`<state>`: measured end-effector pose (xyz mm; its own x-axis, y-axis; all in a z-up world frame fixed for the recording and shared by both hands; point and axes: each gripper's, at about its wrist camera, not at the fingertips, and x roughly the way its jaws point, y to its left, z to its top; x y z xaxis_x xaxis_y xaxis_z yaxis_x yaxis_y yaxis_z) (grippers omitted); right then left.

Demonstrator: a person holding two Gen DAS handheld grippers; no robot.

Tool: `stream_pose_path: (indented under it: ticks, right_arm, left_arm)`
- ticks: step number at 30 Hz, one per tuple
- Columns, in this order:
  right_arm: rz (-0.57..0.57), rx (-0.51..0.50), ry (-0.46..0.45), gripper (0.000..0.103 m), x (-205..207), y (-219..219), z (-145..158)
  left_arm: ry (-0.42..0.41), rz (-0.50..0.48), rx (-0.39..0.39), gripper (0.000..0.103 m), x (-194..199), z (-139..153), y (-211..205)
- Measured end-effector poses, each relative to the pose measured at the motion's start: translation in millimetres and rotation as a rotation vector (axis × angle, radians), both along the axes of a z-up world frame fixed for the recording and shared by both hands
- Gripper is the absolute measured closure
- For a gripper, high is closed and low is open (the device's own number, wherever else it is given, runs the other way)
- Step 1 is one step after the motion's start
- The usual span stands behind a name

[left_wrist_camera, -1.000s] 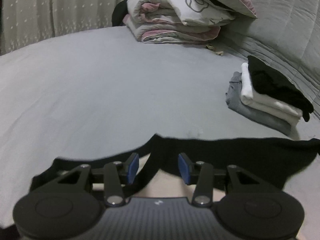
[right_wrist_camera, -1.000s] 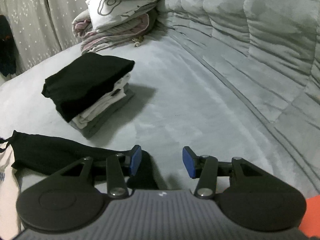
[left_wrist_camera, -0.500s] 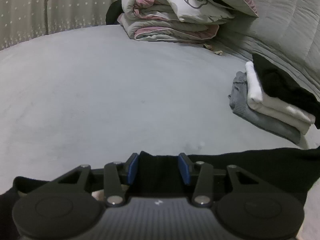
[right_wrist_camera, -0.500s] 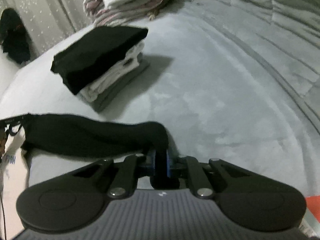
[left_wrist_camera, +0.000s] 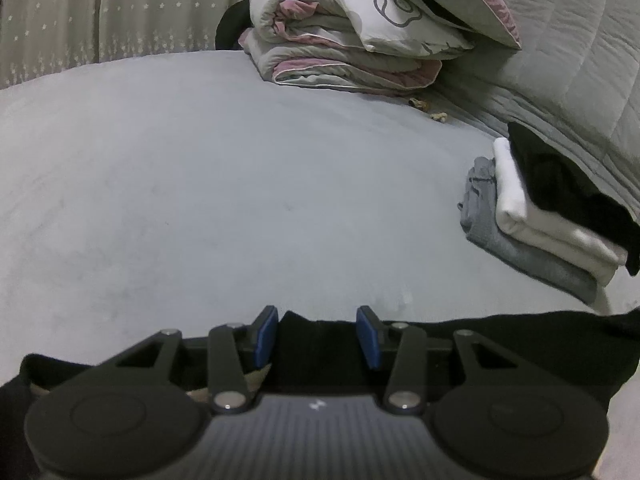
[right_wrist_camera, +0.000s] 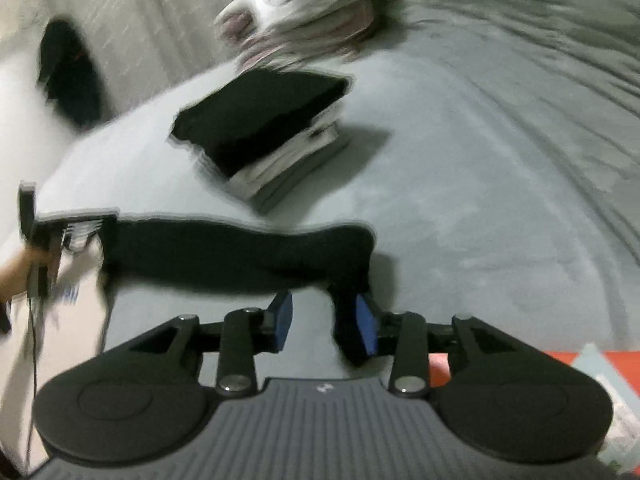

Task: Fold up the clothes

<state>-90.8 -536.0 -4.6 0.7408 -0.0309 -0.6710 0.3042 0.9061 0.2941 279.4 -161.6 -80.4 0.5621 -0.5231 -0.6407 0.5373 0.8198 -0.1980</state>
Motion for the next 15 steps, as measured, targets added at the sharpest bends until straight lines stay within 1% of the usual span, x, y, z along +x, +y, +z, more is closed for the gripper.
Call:
stream_pose_path:
  ticks: [3, 8, 10, 12, 15]
  right_arm:
    - [-0.095, 0.029, -0.011, 0.063, -1.9, -21.9, -0.8]
    - [-0.185, 0.031, -0.004, 0.063, 12.1, -40.8, -10.8]
    - [-0.188, 0.044, 0.002, 0.063, 20.8, -45.7, -16.0]
    - [-0.167, 0.048, 0.021, 0.063, 32.1, -45.5, -20.5]
    - [-0.13, 0.07, 0.024, 0.063, 48.0, -42.7, -25.1]
  left_arm:
    - [0.013, 0.007, -0.019, 0.061, 3.4, 0.0, 0.6]
    - [0.034, 0.01, -0.039, 0.061, 6.6, -0.7, 0.9]
    - [0.039, 0.007, -0.044, 0.061, 7.1, -1.2, 1.8]
    - [0.044, 0.005, -0.049, 0.062, 7.6, -1.8, 2.6]
    - [0.052, 0.005, -0.061, 0.064, 8.5, -2.5, 4.2]
